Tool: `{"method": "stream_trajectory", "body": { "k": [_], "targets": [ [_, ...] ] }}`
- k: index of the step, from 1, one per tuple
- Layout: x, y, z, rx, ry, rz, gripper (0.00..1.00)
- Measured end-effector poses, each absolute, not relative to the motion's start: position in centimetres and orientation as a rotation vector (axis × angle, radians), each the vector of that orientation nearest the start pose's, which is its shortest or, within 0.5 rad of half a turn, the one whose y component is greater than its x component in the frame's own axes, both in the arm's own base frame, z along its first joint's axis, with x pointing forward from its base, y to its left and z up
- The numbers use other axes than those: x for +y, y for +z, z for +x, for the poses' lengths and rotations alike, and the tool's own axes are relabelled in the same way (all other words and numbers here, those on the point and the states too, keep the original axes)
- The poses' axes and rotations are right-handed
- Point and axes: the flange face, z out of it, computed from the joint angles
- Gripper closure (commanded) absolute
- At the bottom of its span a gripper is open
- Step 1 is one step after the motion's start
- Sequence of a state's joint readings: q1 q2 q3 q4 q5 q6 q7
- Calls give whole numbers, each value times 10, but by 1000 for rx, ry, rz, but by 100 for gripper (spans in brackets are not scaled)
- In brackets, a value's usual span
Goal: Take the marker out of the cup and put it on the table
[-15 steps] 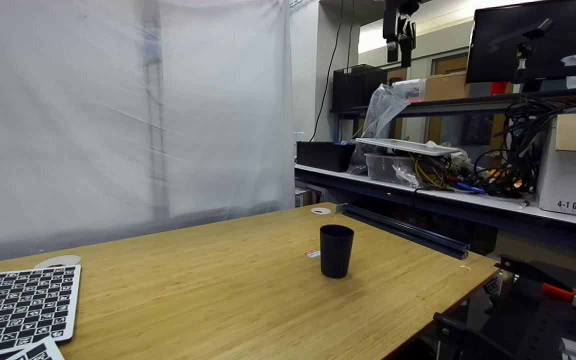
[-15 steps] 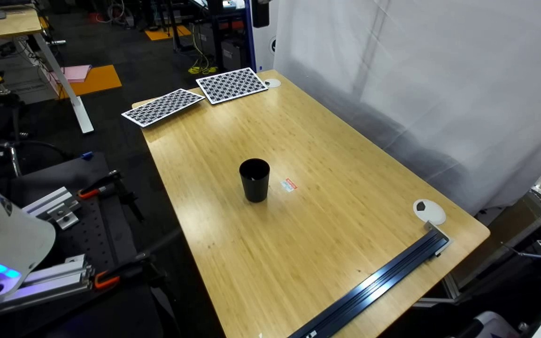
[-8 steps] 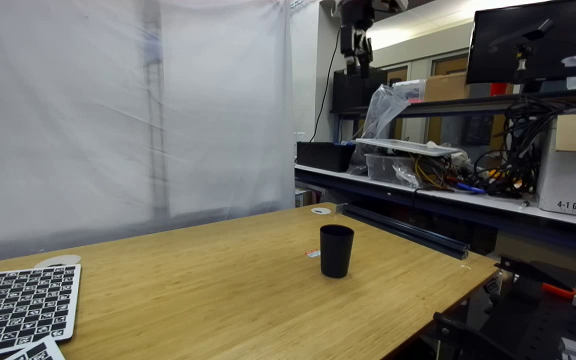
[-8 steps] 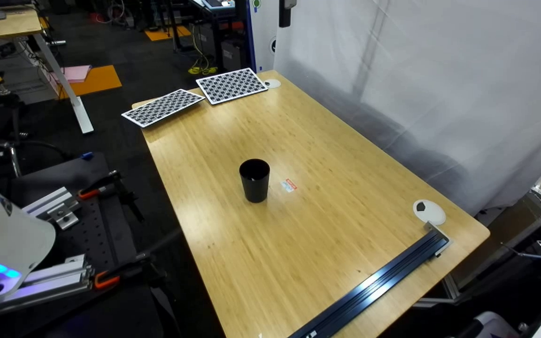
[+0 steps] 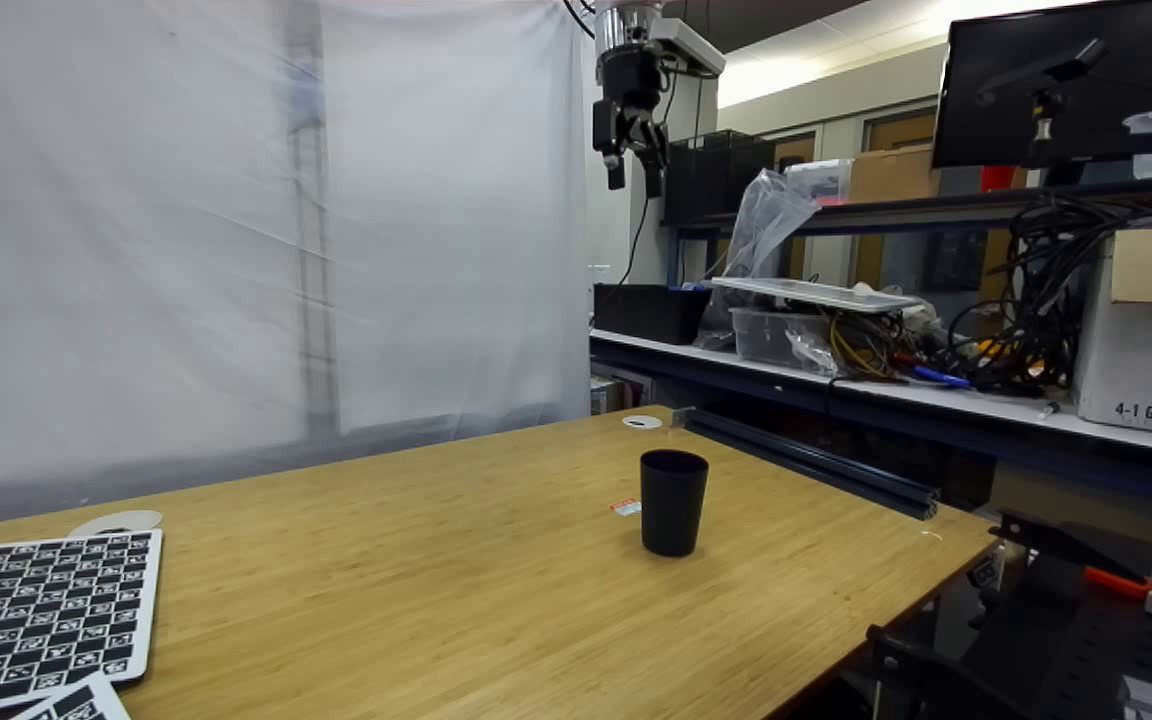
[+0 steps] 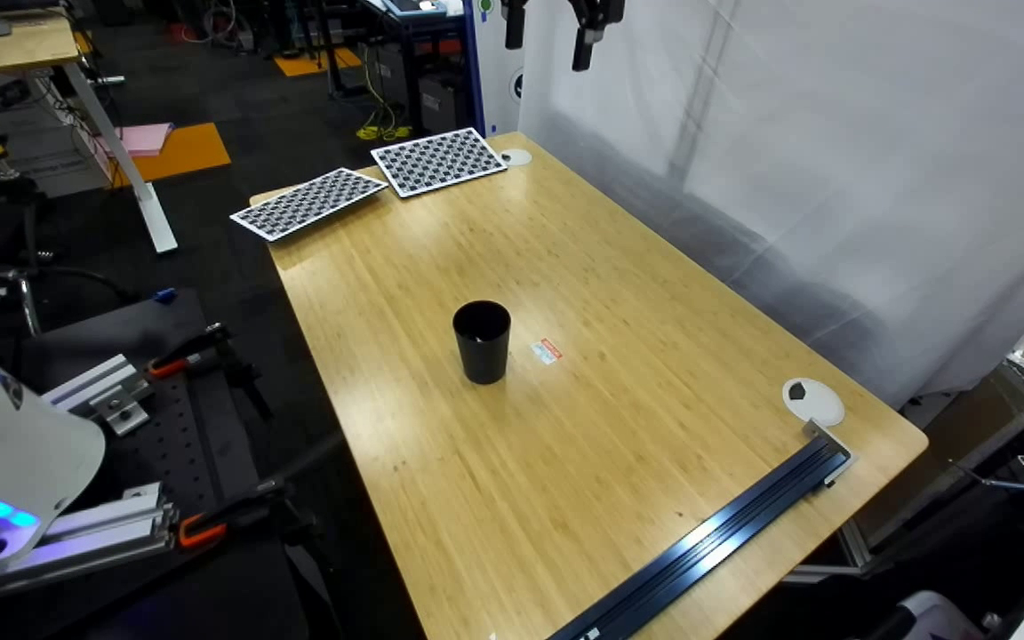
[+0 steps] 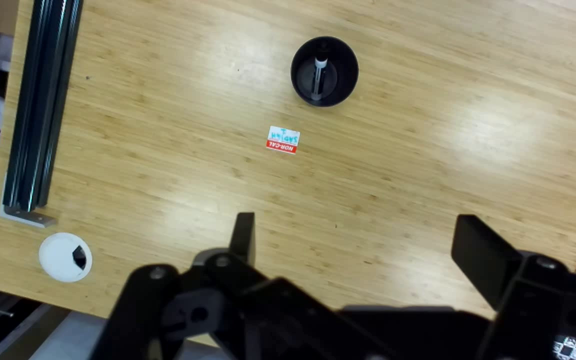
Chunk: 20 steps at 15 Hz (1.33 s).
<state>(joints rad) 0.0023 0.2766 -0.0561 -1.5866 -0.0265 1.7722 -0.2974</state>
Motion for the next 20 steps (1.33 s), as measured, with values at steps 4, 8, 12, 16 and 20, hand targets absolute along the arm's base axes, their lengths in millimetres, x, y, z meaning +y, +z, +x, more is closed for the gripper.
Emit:
{"method": "stream_trajectory", "body": {
  "k": [4, 8, 12, 16, 20],
  "targets": [
    [-43, 434, 649, -343, 379, -3104, 0],
    [-57, 408, 651, -292, 600, -3046, 0],
    [-63, 396, 649, -258, 723, -3001, 0],
    [-64, 389, 647, -213, 762, -2992, 0],
    [-66, 380, 656, -156, 661, -3040, 0]
  ]
}}
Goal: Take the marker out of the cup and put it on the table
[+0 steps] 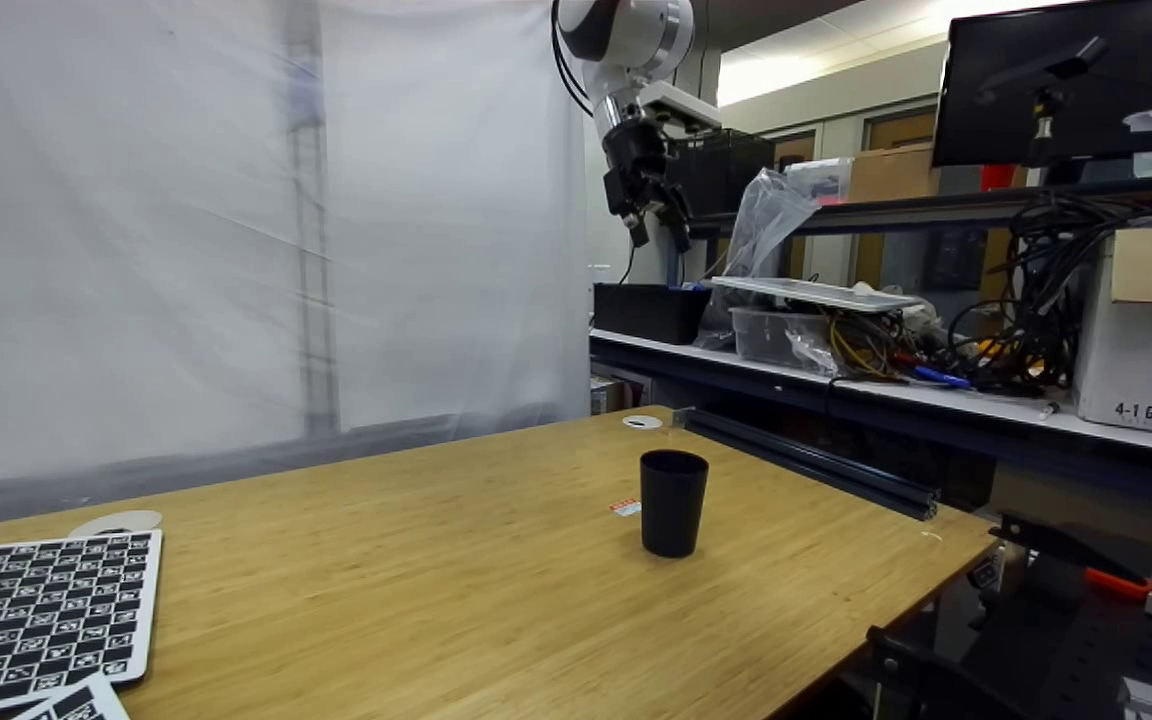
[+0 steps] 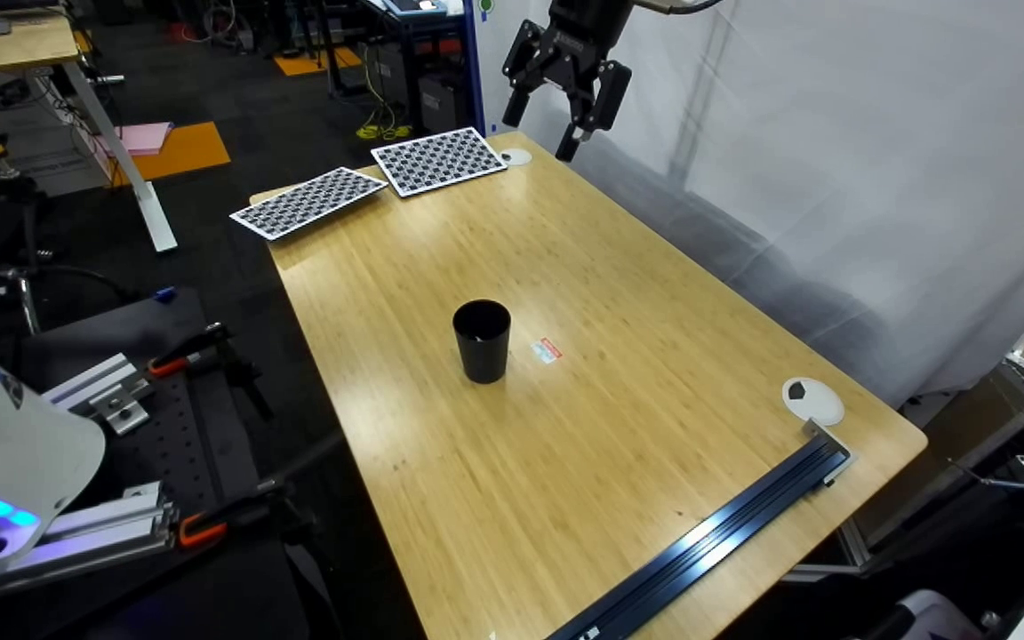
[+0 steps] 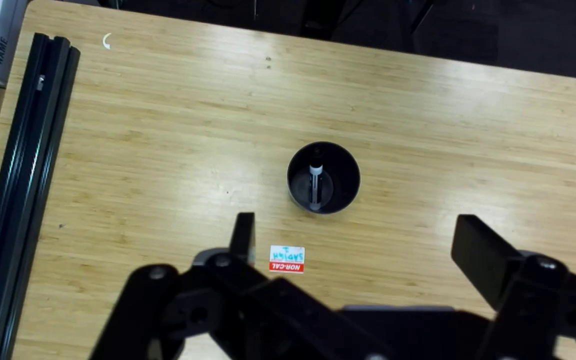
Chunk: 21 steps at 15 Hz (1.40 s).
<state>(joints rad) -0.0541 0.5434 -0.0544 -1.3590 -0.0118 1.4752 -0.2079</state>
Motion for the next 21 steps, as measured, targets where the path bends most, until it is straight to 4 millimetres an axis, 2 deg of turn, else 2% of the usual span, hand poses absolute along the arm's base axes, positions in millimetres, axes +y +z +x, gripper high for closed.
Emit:
{"method": "stream_trajectory", "body": {
  "k": [6, 10, 13, 16, 21],
  "targets": [
    [-81, 318, 659, -34, 591, -3045, 0],
    [-81, 290, 652, 44, 533, -3040, 0],
    [-79, 270, 640, 89, 529, -3031, 0],
    [-75, 268, 628, 111, 524, -3034, 0],
    [-75, 271, 625, 116, 511, -3037, 0]
  ]
}}
